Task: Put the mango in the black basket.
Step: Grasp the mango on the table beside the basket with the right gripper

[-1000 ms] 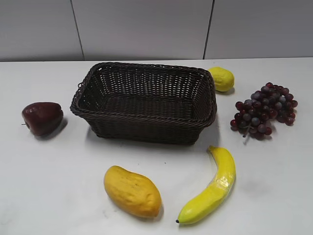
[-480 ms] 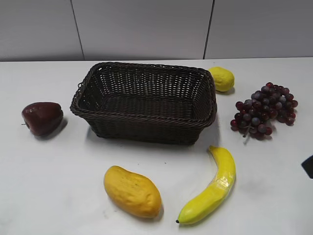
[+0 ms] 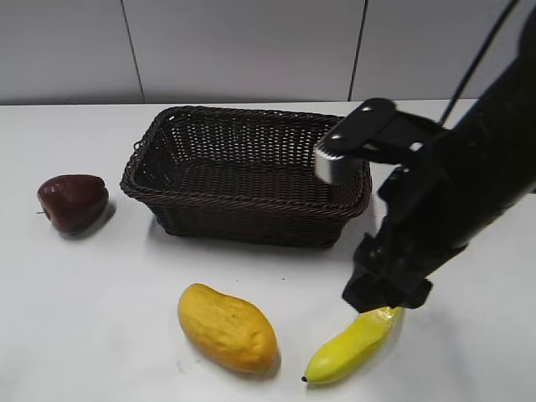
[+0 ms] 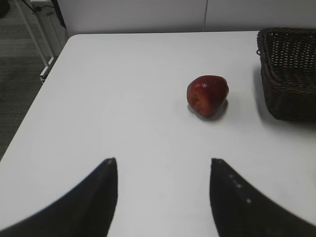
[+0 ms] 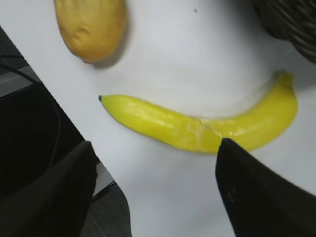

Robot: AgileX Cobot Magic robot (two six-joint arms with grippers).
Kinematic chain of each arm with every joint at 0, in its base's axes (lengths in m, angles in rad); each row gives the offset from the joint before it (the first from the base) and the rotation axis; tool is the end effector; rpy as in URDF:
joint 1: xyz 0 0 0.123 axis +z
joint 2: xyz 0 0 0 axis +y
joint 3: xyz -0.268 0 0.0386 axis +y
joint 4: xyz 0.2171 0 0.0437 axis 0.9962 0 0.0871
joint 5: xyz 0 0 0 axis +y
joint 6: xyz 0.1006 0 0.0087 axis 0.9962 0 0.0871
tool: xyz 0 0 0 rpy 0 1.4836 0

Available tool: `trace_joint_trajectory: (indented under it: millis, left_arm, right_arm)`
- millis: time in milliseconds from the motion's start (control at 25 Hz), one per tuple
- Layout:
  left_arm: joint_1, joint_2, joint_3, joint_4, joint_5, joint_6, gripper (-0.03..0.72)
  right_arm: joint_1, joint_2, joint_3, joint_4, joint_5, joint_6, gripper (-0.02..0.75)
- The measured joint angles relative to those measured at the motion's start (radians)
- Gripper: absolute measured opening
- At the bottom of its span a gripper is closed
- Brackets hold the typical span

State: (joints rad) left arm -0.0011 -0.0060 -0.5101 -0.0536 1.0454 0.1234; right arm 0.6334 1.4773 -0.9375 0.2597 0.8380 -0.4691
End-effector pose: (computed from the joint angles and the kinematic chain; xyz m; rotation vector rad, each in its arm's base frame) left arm -0.0098 -0.0047 0.2620 0.1276 2.0077 0.0142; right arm 0.1909 0.1641 0.2245 -1.3158 2.5415 0.3442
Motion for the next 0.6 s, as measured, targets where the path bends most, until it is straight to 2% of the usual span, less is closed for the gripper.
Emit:
trace_joint_trajectory:
  millis: [240, 600]
  left_arm:
    - [0.0, 0.0, 0.0, 0.0, 0.0, 0.0, 0.45]
    - [0.0, 0.0, 0.0, 0.0, 0.0, 0.0, 0.45]
  right_arm:
    - [0.126, 0.156, -0.087, 0.003, -0.027, 0.034, 0.58]
    - [0.216, 0.327, -0.238, -0.001, -0.021, 0.047, 0.619]
